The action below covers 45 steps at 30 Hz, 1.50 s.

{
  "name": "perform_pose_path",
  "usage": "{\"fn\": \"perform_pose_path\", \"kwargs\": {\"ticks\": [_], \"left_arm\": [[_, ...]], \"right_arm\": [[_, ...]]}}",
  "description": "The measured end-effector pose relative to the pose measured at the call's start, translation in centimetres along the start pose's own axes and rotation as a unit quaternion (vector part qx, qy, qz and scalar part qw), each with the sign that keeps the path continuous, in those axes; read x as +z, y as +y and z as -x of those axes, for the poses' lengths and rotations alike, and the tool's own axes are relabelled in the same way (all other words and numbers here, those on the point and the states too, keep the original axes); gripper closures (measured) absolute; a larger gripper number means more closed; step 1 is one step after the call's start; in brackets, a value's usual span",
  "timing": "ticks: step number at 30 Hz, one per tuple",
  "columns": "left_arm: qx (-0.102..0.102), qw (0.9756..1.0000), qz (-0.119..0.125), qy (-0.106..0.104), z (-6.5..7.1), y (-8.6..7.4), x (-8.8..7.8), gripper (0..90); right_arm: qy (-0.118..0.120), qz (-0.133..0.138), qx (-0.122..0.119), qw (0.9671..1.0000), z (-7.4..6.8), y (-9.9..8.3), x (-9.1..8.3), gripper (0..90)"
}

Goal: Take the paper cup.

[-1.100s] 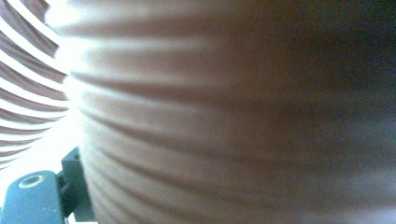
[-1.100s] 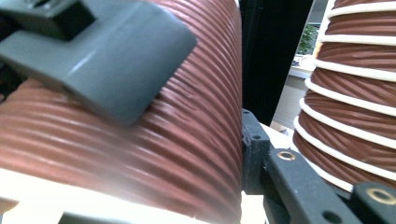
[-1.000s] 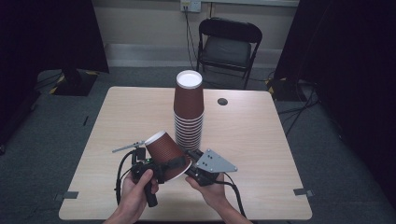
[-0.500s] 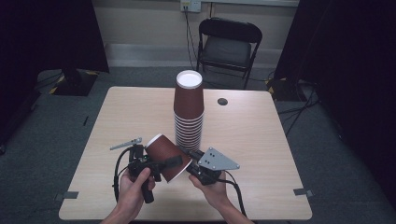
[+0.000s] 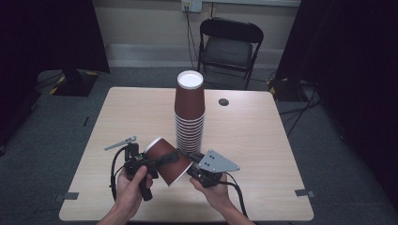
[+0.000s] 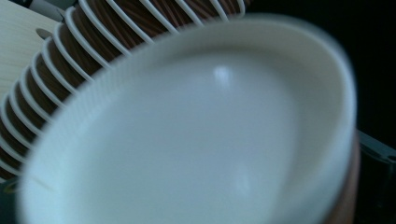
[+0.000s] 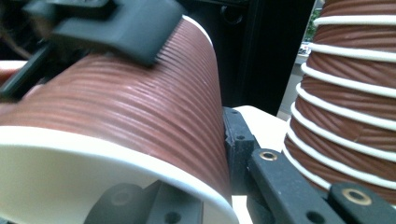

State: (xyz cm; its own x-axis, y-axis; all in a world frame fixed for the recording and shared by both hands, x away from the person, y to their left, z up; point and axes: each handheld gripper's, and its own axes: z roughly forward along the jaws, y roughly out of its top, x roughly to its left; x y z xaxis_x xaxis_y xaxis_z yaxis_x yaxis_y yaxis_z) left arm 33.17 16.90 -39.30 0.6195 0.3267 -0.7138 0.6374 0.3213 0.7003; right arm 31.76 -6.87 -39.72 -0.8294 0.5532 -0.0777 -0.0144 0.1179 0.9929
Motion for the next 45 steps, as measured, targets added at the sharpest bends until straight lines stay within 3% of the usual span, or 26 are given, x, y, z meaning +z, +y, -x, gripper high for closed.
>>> {"fn": "perform_pose_path", "kwargs": {"ticks": [7,13,19,24,27,32,36,40,42,43,45], "left_arm": [[0.019,0.9998,-0.002,0.01,-0.1,0.0,0.0,8.1],[0.016,0.9997,0.006,0.018,-0.4,0.1,-0.3,10.1],[0.023,0.9995,0.006,0.021,-0.5,0.1,-0.3,14.1],[0.05,0.9982,0.011,0.032,-0.3,0.4,-0.8,15.3],[0.065,0.9973,0.008,0.032,-0.3,0.5,-1.0,15.3],[0.109,0.9931,-0.006,0.043,-0.2,0.4,-1.0,15.2],[0.153,0.9861,-0.006,0.066,0.0,0.3,-1.0,15.3],[0.168,0.9842,-0.014,0.054,0.1,0.1,-1.0,15.2],[0.196,0.9793,-0.031,0.042,0.1,-0.1,-0.9,15.2],[0.196,0.9793,-0.031,0.042,0.1,-0.1,-0.9,15.2],[0.211,0.9757,-0.042,0.039,0.2,-0.3,-0.7,15.3]], "right_arm": [[0.005,-0.016,-0.005,0.9998,0.0,-0.2,-0.5,86.2],[0.021,-0.038,-0.013,0.999,-0.3,-0.7,-0.8,86.2],[0.029,-0.044,-0.002,0.9986,0.0,-0.8,-1.0,86.2],[0.031,-0.069,0.002,0.9971,0.4,-1.1,-1.6,86.2],[0.034,-0.082,0.022,0.9958,1.0,-1.4,-2.1,86.3],[0.04,-0.101,0.044,0.9931,1.7,-1.8,-2.6,86.3],[0.038,-0.12,0.054,0.9906,2.3,-1.9,-3.1,86.3],[0.038,-0.135,0.07,0.9876,3.0,-2.0,-3.6,86.3],[0.031,-0.147,0.078,0.9856,3.6,-2.2,-4.1,86.3],[0.031,-0.148,0.08,0.9852,3.7,-2.2,-4.2,86.3],[0.032,-0.152,0.084,0.9843,3.8,-2.3,-4.3,86.3]]}}
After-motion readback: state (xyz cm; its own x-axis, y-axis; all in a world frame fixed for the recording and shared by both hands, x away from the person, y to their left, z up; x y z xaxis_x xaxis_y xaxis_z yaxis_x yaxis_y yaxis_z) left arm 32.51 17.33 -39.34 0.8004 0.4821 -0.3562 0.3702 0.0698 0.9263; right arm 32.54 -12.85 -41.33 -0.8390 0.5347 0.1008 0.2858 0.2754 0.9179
